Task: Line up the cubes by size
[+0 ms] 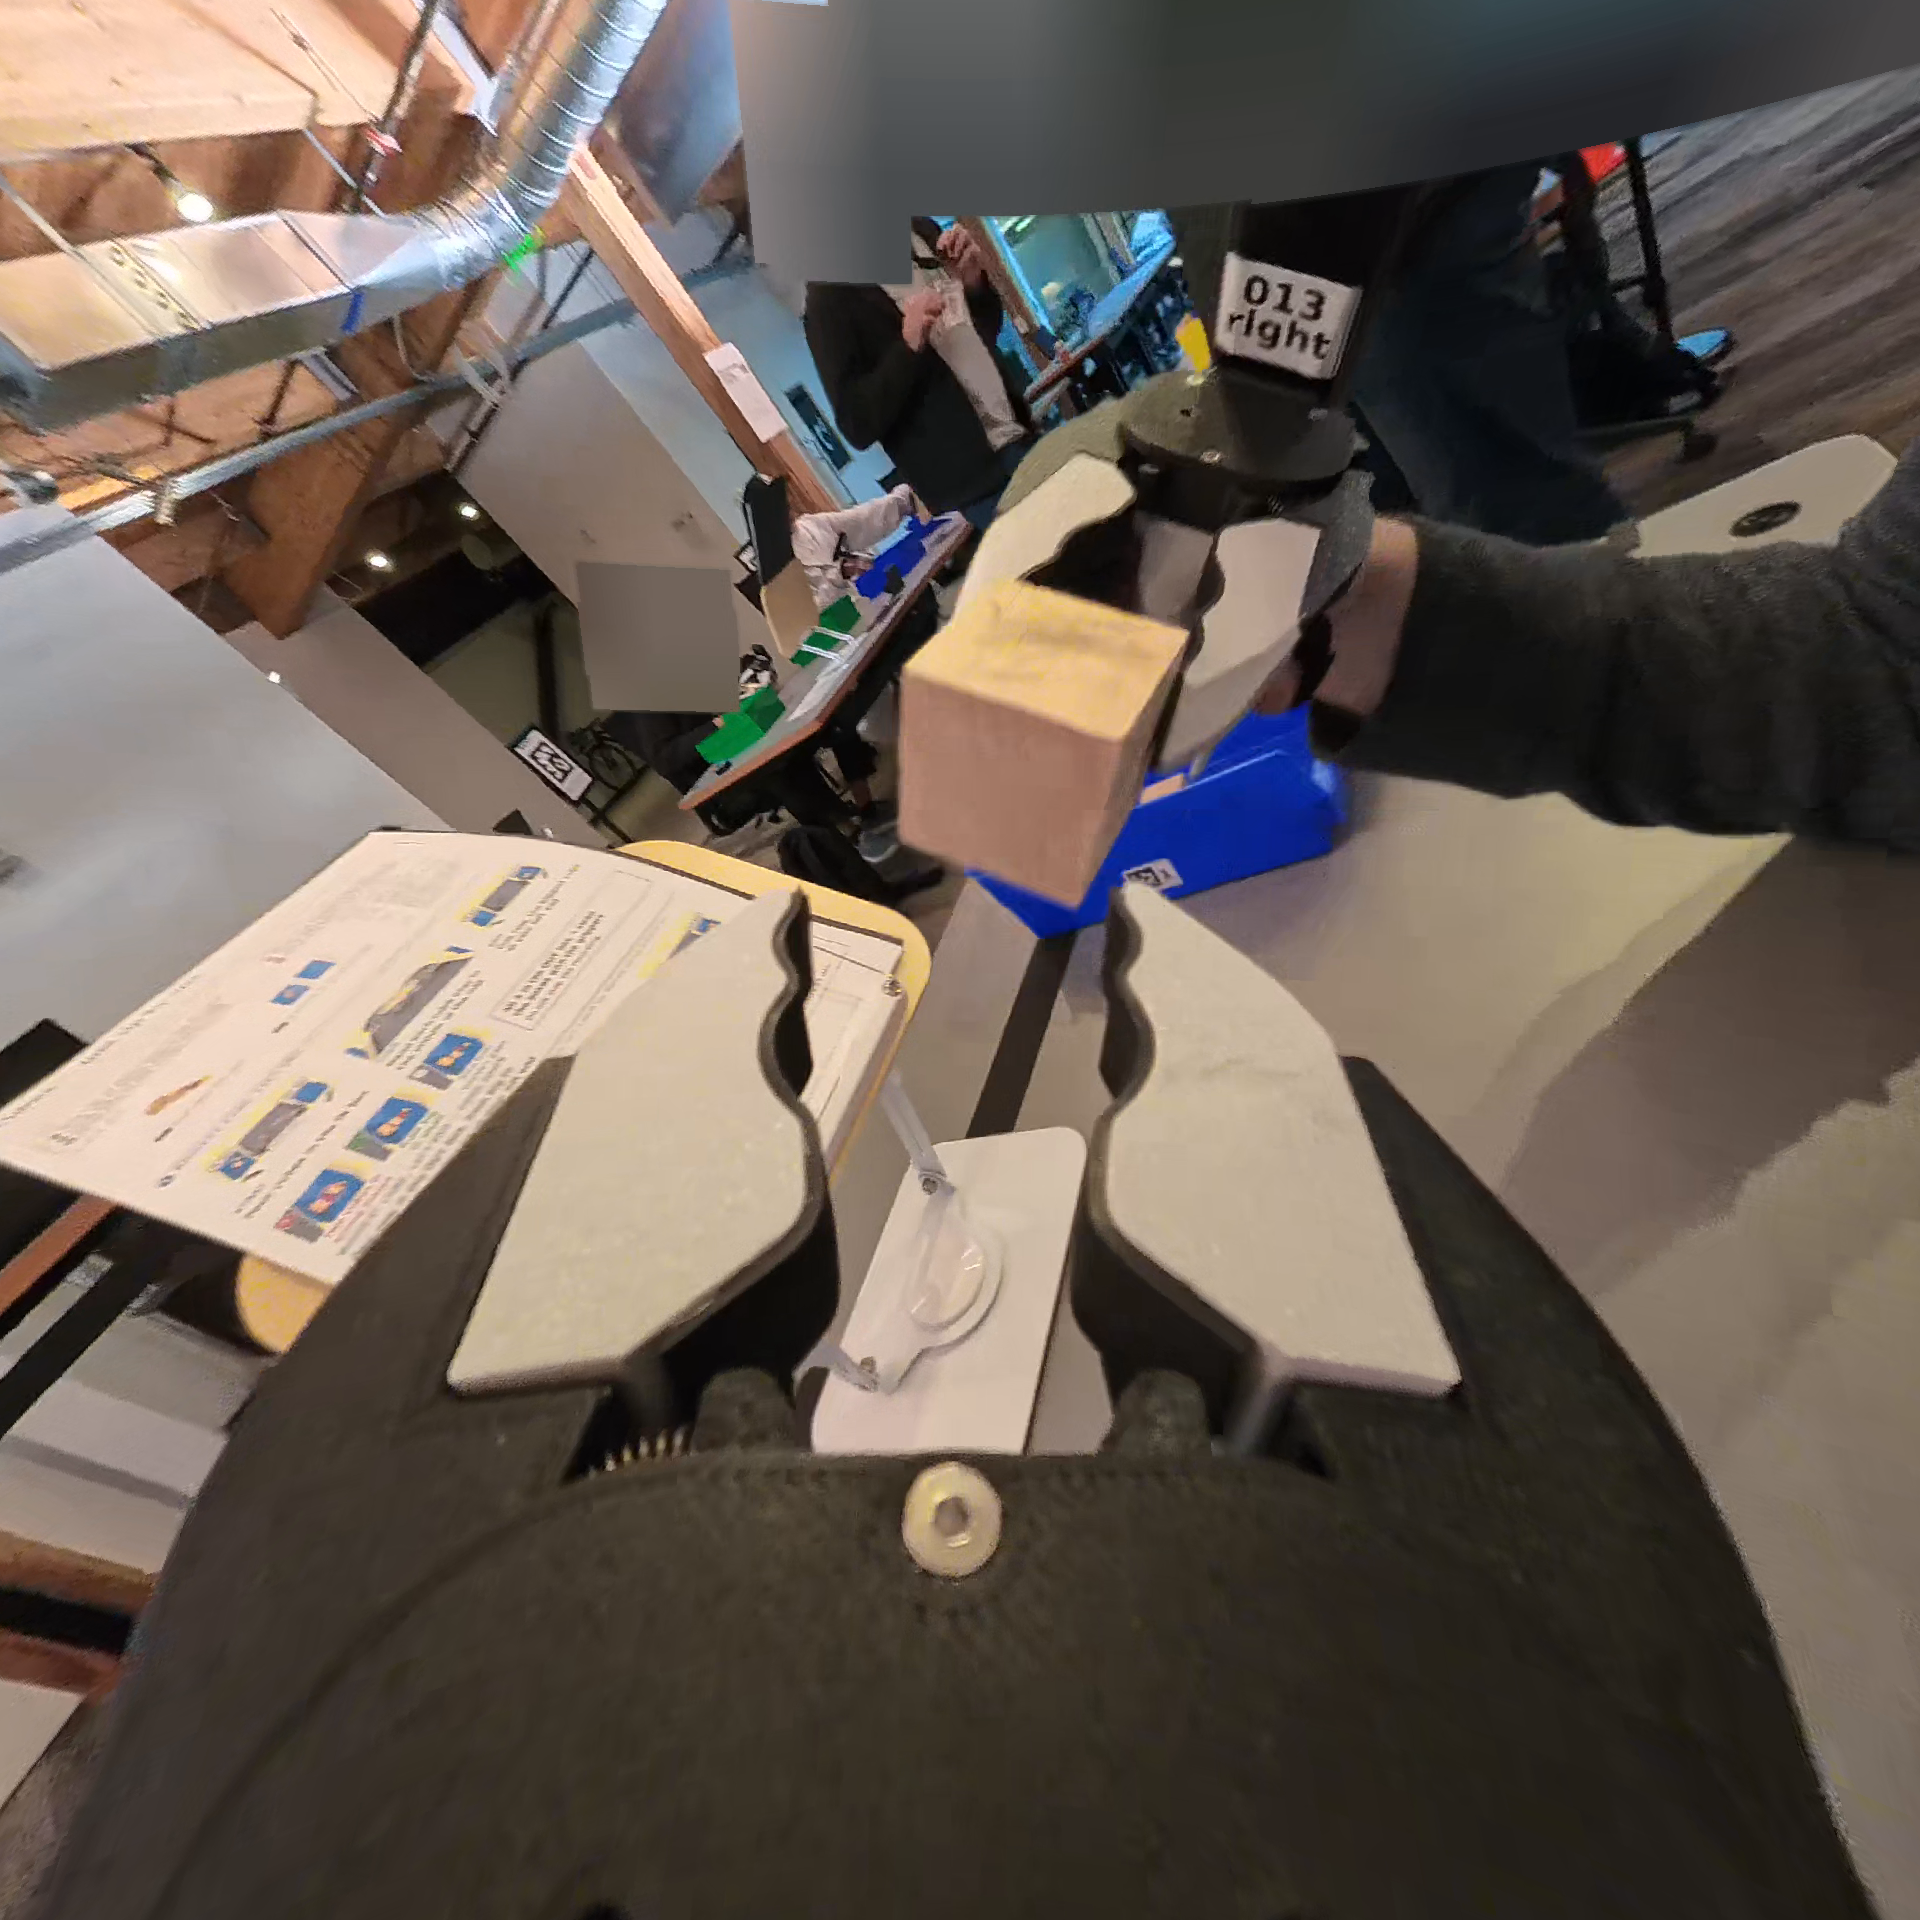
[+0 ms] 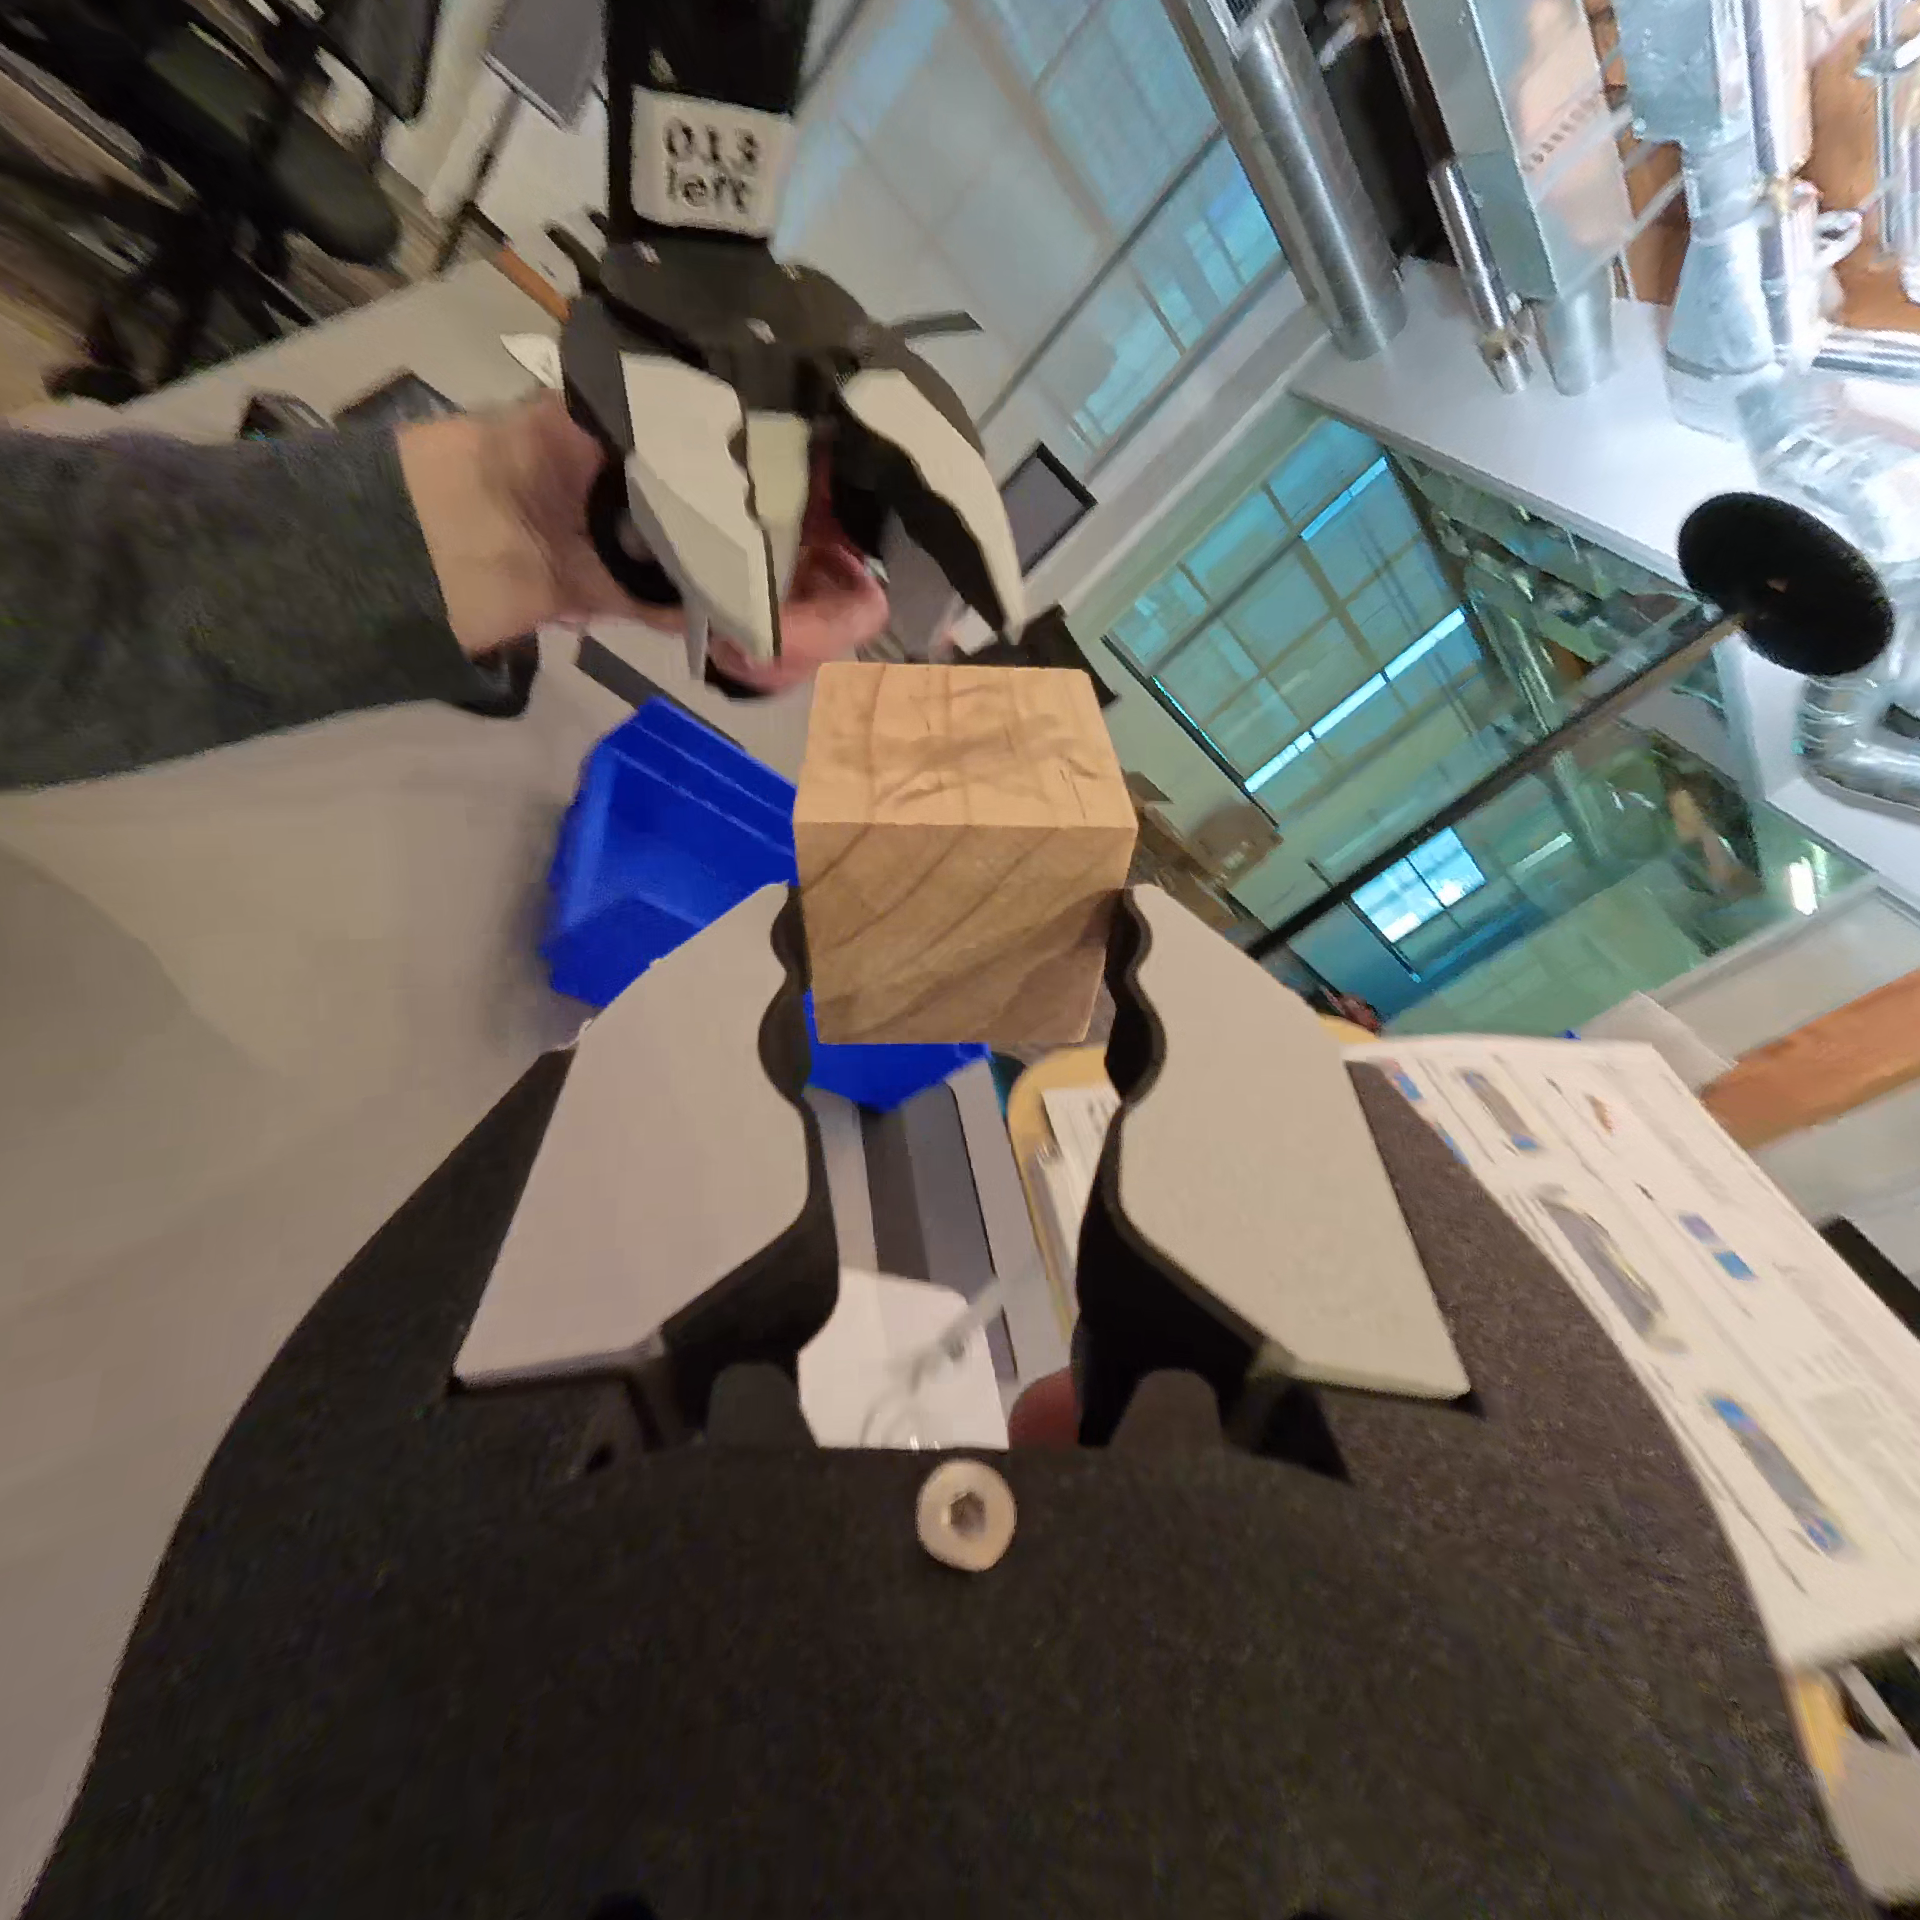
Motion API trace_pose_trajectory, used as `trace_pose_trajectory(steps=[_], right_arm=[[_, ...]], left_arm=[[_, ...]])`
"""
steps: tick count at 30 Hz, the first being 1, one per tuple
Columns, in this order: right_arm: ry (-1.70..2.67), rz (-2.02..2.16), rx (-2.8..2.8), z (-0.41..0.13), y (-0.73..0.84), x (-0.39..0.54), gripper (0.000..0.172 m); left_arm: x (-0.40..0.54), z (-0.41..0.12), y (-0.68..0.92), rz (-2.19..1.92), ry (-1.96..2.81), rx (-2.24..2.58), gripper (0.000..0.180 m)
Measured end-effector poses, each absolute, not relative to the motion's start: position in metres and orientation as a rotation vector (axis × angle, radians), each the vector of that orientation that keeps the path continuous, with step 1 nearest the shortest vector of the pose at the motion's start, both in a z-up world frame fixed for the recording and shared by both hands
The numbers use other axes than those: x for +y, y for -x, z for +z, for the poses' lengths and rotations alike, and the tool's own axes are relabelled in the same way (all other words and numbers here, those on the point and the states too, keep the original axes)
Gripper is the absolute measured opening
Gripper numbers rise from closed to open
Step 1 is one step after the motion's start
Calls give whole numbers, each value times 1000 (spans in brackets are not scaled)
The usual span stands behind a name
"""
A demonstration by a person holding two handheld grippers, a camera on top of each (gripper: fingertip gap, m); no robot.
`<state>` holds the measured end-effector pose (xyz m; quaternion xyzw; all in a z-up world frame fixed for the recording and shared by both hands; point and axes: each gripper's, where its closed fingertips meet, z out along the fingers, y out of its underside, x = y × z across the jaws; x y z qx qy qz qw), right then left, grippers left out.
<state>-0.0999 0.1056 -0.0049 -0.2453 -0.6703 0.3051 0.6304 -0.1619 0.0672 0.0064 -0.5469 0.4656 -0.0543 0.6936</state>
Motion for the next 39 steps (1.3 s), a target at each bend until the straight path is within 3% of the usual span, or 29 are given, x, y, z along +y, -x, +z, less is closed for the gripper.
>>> trace_pose_trajectory(steps=[5, 14, 24, 39], right_arm=[[777, 338, -1629, -24, 15, 183, 55], [1316, -410, -1921, -79, -180, 345, 55], [1647, -569, -2186, -169, -270, 416, 55], [1717, -704, -2491, -253, -290, 446, 55]], left_arm=[[57, 21, 180, -70, 1166, 987, 0], [67, 12, 177, -33, 1210, 1005, 0], [78, -4, 163, -12, 1253, 1070, 0], [87, -14, 164, -6, 1289, 1094, 0]])
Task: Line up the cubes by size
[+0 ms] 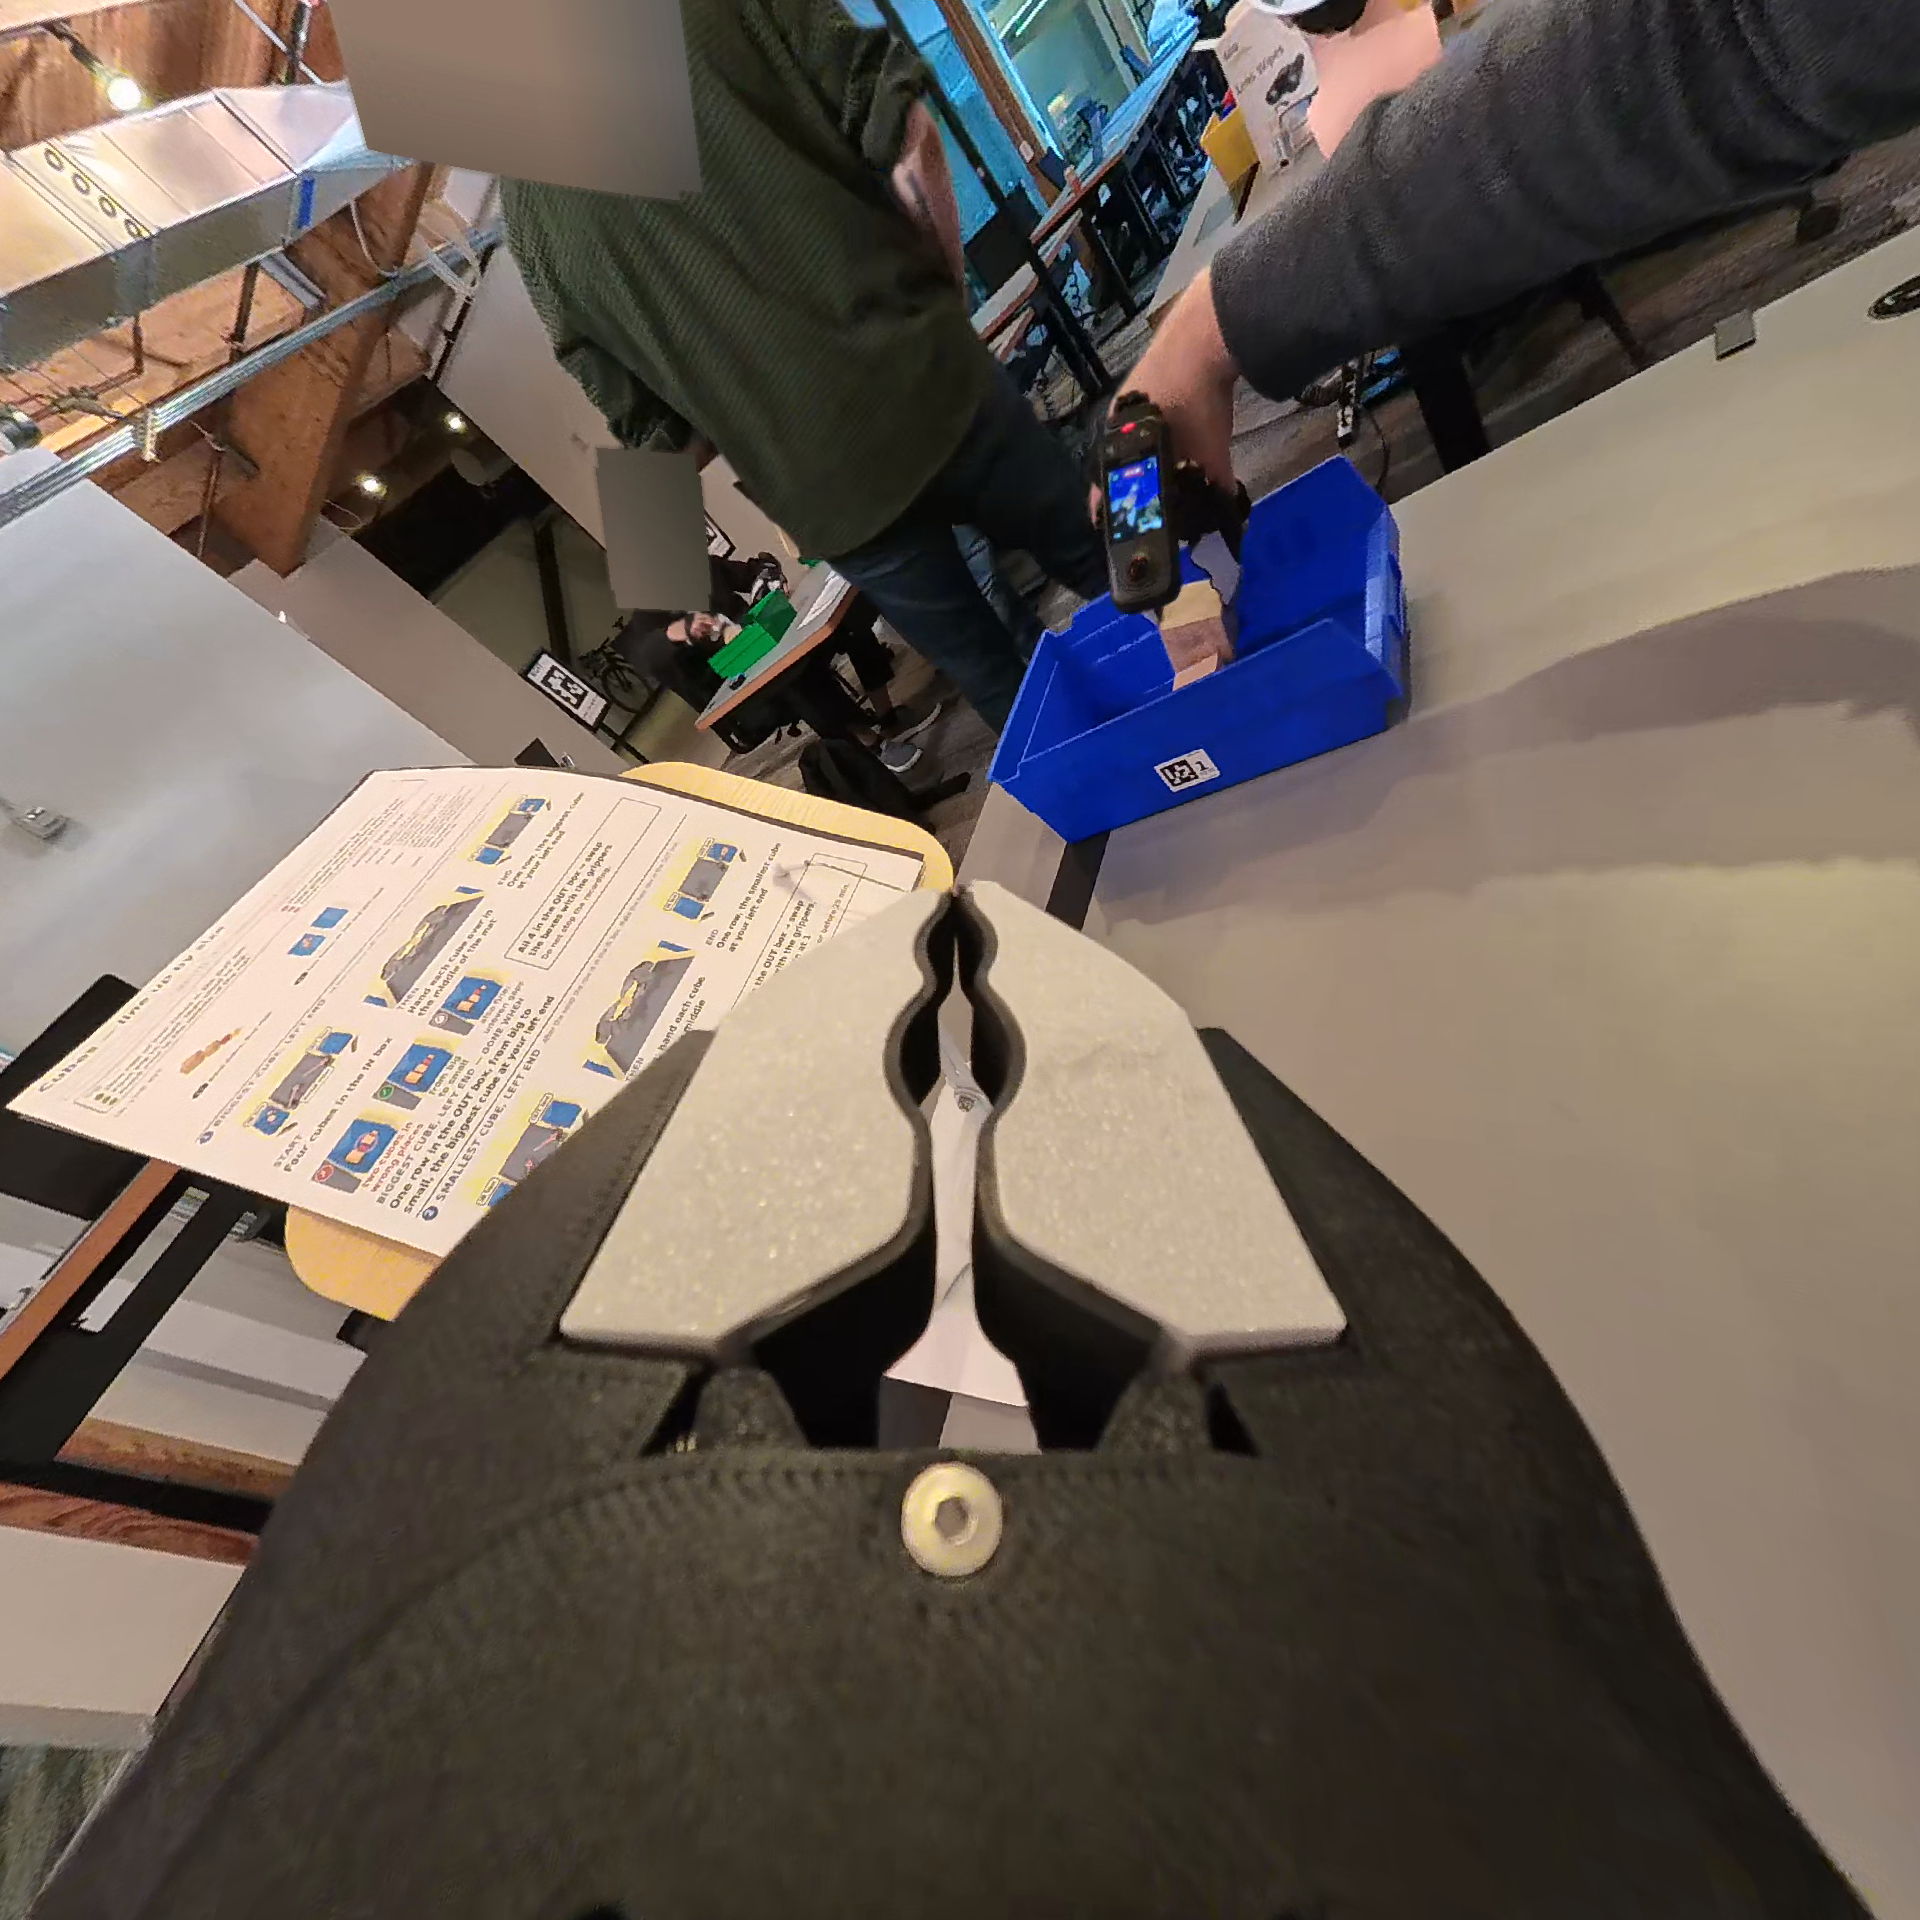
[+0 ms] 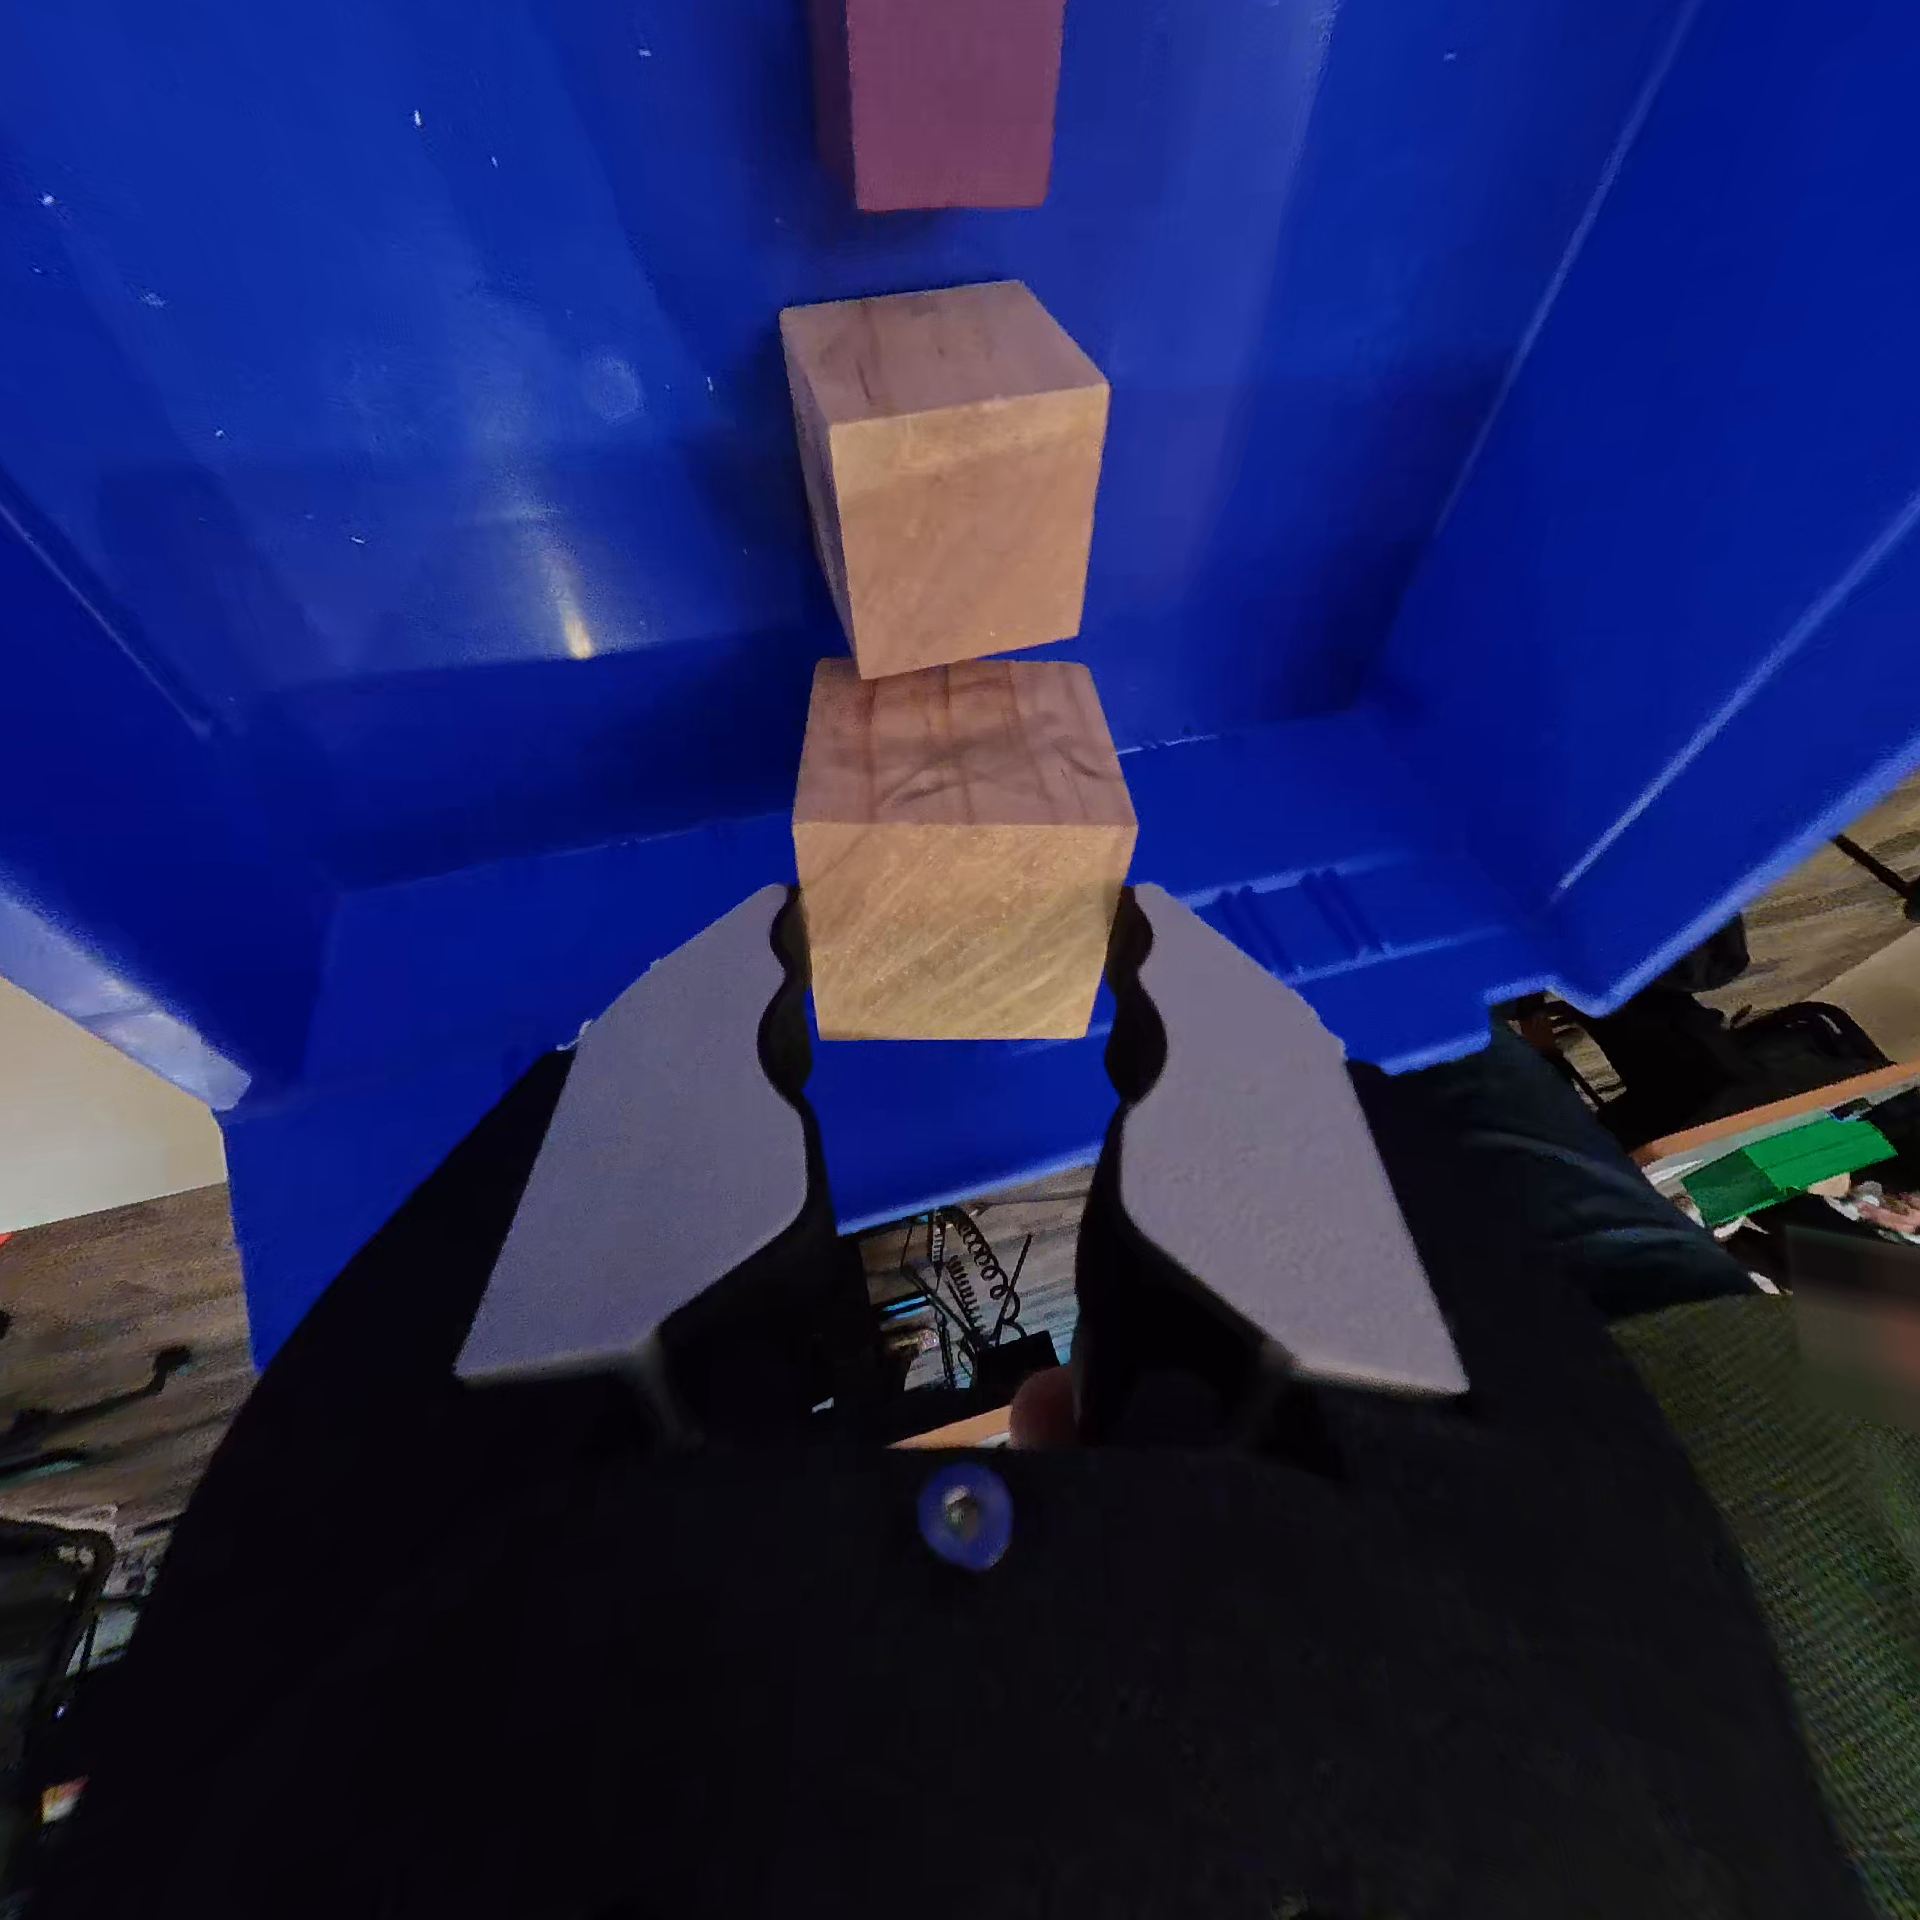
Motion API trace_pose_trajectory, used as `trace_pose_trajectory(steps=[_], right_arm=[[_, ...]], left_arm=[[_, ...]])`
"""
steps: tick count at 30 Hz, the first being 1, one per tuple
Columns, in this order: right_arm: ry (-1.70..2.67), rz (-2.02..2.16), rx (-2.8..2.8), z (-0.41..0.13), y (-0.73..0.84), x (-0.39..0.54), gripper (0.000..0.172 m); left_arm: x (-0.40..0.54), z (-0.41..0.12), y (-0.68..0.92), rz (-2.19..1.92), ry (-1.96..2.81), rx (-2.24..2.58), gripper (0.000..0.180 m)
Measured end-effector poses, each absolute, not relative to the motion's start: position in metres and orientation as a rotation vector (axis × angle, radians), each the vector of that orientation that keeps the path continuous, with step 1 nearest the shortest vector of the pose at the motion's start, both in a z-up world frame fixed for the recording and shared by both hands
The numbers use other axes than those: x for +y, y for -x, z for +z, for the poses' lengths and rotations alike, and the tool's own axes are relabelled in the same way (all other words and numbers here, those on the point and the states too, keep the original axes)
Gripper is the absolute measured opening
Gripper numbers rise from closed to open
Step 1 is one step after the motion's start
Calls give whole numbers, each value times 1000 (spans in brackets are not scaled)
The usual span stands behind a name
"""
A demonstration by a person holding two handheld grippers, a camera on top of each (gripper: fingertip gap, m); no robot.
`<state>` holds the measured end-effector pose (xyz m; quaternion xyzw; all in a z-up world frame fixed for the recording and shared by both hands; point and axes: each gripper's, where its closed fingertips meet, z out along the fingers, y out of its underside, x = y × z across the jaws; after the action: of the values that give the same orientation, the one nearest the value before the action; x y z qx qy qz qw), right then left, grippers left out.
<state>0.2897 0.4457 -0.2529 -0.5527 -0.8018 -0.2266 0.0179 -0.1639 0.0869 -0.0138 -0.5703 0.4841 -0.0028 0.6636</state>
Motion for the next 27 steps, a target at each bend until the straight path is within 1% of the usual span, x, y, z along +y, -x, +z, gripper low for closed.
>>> trace_pose_trajectory(steps=[7, 27], right_arm=[[1734, -716, -2559, -273, -293, 448, 55], [1830, -648, -2613, -276, -297, 447, 55]], left_arm=[[88, -18, 159, -9, 1298, 1119, 0], [89, -25, 156, -5, 1313, 1150, 0]])
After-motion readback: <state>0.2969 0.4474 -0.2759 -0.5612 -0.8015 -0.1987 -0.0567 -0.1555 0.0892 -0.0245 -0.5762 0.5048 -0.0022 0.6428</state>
